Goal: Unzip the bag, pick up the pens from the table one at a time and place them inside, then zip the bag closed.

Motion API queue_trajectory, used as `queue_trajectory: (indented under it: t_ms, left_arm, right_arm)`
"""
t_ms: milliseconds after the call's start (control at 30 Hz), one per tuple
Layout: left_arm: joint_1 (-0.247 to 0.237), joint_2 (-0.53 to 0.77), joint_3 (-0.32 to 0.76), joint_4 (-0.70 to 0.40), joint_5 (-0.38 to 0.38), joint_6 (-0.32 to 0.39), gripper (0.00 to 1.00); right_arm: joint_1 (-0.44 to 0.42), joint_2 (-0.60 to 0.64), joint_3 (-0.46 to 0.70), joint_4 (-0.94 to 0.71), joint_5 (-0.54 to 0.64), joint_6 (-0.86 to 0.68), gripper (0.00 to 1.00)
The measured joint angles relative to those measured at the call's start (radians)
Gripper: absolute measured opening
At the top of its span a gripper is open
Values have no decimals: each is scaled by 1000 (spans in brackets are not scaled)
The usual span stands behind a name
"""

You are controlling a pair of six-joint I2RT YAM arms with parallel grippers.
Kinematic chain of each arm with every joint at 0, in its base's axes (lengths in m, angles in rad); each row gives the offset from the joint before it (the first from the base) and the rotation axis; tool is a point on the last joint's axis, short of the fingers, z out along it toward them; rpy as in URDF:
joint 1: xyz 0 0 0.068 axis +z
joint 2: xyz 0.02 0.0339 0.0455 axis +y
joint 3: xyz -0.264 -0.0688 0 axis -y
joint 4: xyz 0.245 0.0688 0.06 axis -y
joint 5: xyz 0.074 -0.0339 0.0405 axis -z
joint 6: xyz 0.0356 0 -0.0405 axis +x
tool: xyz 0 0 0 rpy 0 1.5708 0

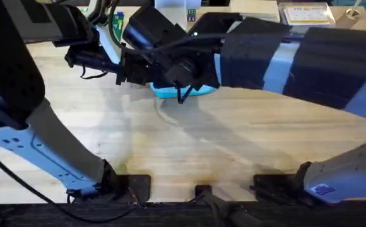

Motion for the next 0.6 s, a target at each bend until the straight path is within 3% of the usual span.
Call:
queue_trajectory:
  t_ms: [600]
  left_arm:
    - [-1,0,0,0,3,0,44]
  right_arm:
    - [-23,0,0,-27,-5,-49,30]
